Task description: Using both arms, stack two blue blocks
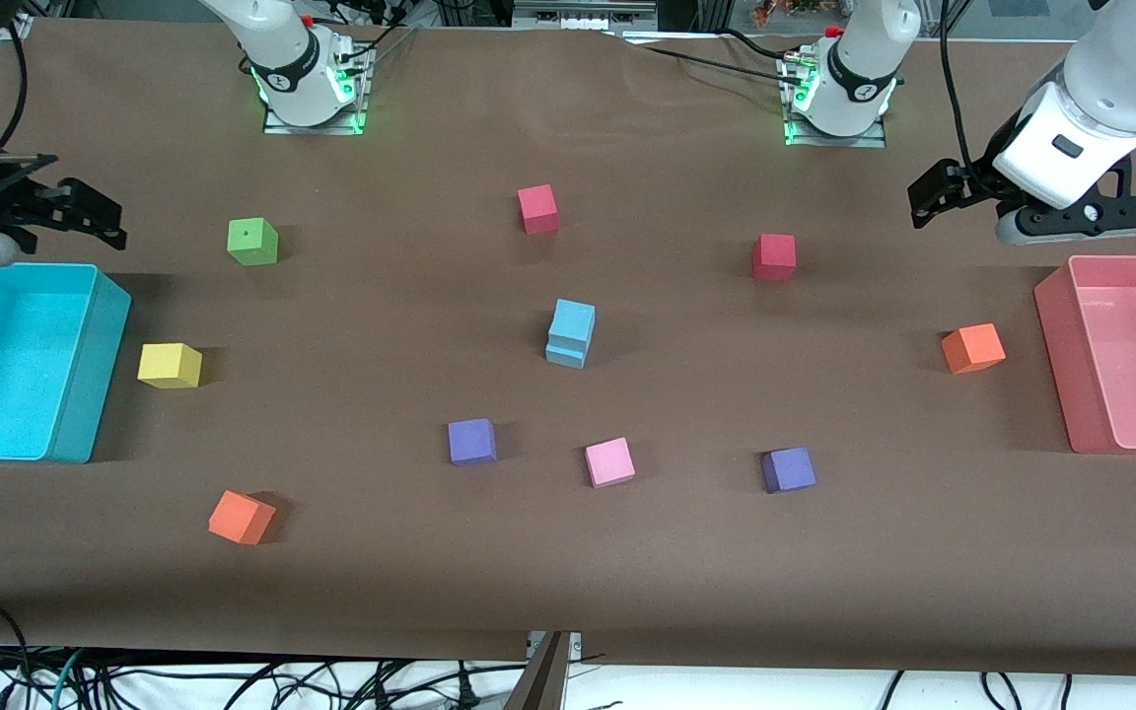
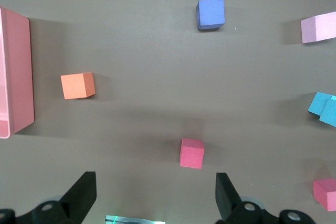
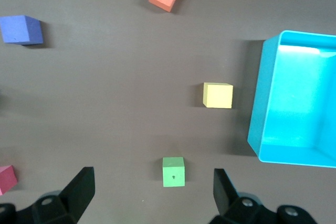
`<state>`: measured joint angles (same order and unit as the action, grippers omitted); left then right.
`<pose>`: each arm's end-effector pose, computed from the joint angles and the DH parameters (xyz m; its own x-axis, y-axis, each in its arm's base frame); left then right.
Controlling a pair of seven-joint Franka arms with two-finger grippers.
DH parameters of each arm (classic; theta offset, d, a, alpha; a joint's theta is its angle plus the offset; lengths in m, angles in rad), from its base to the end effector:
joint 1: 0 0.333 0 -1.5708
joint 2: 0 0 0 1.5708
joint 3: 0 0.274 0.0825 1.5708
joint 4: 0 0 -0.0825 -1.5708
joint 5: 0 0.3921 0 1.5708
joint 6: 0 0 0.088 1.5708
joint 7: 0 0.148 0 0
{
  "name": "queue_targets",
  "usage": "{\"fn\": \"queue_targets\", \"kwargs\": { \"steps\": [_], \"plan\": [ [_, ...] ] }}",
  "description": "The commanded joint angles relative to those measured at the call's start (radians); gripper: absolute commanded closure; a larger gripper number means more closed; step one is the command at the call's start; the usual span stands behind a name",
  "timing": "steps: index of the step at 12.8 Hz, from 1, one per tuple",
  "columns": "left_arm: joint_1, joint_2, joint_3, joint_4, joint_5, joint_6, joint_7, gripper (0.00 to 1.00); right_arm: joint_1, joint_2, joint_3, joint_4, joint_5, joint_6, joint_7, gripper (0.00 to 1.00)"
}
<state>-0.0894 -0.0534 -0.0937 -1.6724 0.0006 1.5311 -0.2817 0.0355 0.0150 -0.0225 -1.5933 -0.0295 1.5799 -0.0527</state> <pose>0.5290 -0.0987 0.5192 0.9916 0.0997 -0.0830 0.0975 -0.9948 -0.0298 0.5653 0.0031 0.5231 0.9974 0.0659 -0.0299 0.0667 -0.9974 0.0283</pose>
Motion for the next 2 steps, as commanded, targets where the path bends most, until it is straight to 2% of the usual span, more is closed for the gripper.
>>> {"fn": "queue_targets", "kwargs": {
  "steps": [1,2],
  "plan": [
    [0.008,-0.023,-0.001,-0.017,-0.016,-0.006,0.029,0.0,-0.025,-0.017,0.016,-0.004,-0.001,-0.014,-0.009,0.0],
    [0.008,-0.023,-0.003,-0.015,-0.017,-0.006,0.029,0.0,-0.025,-0.017,0.016,-0.005,-0.001,-0.009,-0.007,0.0]
  ]
}}
